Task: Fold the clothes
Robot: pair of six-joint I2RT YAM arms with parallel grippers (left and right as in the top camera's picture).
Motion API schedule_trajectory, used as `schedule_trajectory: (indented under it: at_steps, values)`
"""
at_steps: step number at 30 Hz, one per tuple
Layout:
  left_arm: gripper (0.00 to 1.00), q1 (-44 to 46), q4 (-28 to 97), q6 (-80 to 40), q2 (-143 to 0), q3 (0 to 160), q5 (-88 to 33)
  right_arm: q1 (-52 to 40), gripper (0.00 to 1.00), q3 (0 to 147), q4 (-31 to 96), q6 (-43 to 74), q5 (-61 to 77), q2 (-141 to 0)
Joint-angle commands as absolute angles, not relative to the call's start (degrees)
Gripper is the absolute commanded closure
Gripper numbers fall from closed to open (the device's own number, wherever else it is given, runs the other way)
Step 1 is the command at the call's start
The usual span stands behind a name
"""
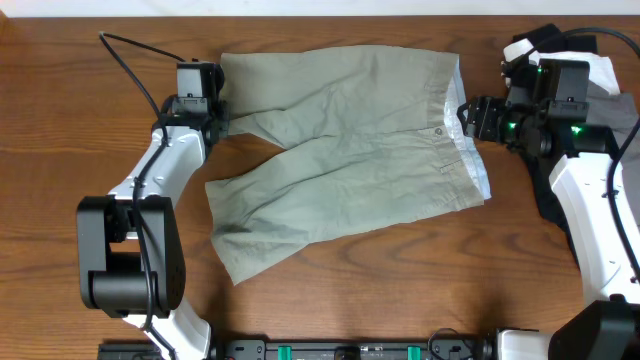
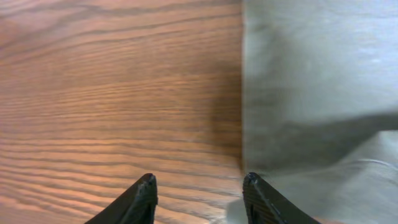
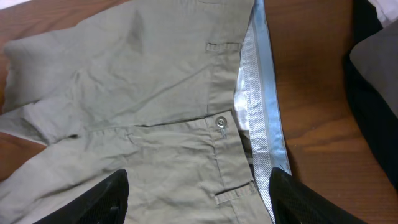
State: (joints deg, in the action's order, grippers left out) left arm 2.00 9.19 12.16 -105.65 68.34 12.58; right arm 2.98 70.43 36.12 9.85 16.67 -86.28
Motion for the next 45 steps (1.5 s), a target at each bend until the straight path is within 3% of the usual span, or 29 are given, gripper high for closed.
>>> schedule_trajectory:
  at_steps: [1,4,7,21,29,34,45]
  values:
    - [0.51,2.55,8.16,11.05,-103.92,69.04,13.72,2.94,0.30,70.54,36.34,9.76,16.08,-85.78]
    - [0.53,3.38,7.14,8.36,-103.70,69.04,3.44,2.94,0.30,70.54,36.32,9.76,16.08,-85.80]
    - [0.62,4.40,6.13,5.06,-104.55,69.01,-3.27,2.94,0.30,70.54,36.45,9.76,16.08,-85.80]
    - [0.63,5.06,4.75,1.34,-113.49,68.97,-3.03,2.92,0.30,70.54,38.52,9.74,16.10,-85.80]
    - [0.63,5.08,22.26,-5.50,-113.54,68.95,-5.93,2.94,0.29,70.54,39.09,9.10,16.03,-85.80]
    - [0.62,5.04,24.03,-5.19,-113.47,68.88,-4.86,2.94,0.28,70.54,40.77,9.10,15.84,-85.84]
    - [0.55,4.91,25.41,-5.26,-102.89,72.27,-4.49,2.98,0.25,70.32,52.64,9.06,5.74,-86.08]
